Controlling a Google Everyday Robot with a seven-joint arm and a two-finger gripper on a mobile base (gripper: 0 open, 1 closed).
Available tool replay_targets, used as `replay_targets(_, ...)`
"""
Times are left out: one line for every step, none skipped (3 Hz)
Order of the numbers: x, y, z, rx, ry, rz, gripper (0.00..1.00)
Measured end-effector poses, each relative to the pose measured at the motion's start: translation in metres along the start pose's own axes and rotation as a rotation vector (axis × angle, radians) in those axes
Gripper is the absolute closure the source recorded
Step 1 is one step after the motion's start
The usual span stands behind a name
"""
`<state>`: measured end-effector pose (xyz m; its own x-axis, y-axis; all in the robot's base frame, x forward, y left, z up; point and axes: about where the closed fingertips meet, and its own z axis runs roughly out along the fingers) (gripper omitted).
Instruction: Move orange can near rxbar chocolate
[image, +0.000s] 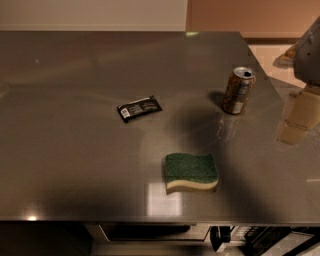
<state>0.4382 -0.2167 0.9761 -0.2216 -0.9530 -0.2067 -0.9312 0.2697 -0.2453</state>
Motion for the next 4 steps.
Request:
replay_targets(0.000,-0.005,0.000,-0.002,-0.009,0.008,0.00)
replay_targets(0.001,-0.033,0.010,0.001,-0.064,0.054,0.00)
replay_targets(0.005,-0.075,0.026,0.031,-0.116,0.097,0.00)
replay_targets(0.010,-0.112,0.043,0.049,-0.180,0.146,0.00)
